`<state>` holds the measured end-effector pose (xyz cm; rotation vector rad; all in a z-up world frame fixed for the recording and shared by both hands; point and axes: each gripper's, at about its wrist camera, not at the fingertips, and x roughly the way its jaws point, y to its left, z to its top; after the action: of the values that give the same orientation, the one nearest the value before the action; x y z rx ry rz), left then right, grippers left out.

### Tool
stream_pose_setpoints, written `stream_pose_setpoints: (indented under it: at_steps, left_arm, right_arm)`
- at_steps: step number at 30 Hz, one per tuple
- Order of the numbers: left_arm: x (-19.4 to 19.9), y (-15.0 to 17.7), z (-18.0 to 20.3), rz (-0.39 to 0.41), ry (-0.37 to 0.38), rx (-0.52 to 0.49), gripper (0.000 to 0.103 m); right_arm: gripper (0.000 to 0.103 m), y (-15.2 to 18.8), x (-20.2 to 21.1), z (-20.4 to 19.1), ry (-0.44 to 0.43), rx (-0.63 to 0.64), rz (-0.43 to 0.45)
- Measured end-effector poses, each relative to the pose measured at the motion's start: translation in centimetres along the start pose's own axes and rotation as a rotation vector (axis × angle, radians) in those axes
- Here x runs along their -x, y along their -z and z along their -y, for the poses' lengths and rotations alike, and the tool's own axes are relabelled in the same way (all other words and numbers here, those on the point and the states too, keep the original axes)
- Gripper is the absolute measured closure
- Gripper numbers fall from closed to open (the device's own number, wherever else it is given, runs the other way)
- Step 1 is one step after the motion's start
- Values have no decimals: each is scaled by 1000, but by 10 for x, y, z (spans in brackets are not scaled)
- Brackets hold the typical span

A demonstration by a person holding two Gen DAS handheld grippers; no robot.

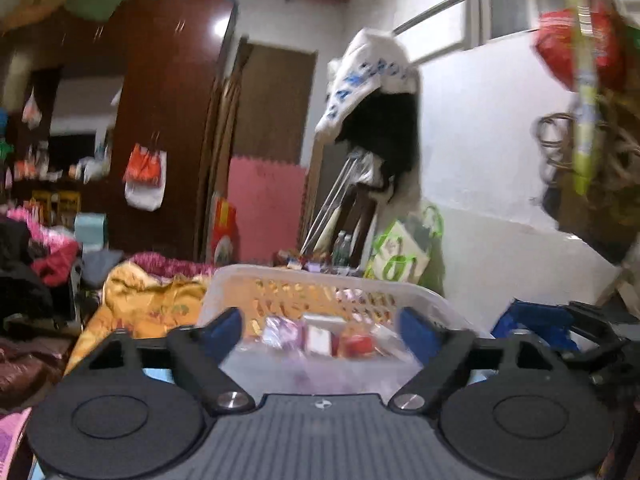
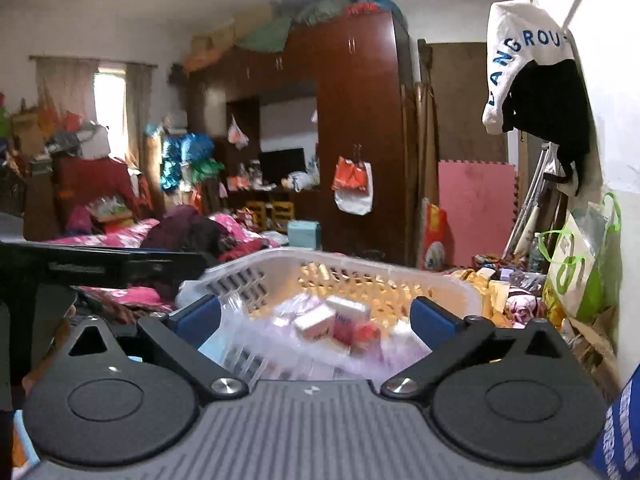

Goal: Organize objects
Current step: 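Grasp the clear-wrapped white roll left while right grasps the red-wrapped packet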

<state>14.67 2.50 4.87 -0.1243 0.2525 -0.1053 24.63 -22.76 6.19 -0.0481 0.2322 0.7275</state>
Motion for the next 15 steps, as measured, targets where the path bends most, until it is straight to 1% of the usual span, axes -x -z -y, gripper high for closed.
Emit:
stream_pose_setpoints:
  at_steps: [2,3,4,6,8,10,12,13,14,15]
  left_arm:
    - [7,22,16,-45,-31,-55,6]
    - [3,33,24,-81,-36,-82,6]
    - [-2,45,30,-123,-24,-106,6]
    - [-17,59,38,-194,-15,-117,6]
    - [-29,67,45,-211,-39,-120,6]
    - [-42,72,51,-236,-69,-140,6]
    - [-45,78,52,-257,-98,-153,11]
    - [-47,81,52,-269,-107,-155,18]
    - [-48,83,51,-274,-97,-148,25]
    - [-45,86,47,-262,-91,-128,25]
  right_arm:
    - [0,20,7,5,25,-22,-28]
    - [0,35,6,10,34,-52,-66]
    - [0,45,3,15,37,-82,-99]
    - [0,61,-5,26,45,-127,-147]
    - [0,69,-10,35,71,-162,-162]
    - [0,73,-12,44,73,-211,-165]
    - [0,74,-13,49,54,-238,-170]
    - [0,74,-13,46,54,-236,-174]
    - [0,74,-13,43,54,-226,-178]
    - [0,75,-13,40,49,-213,-182]
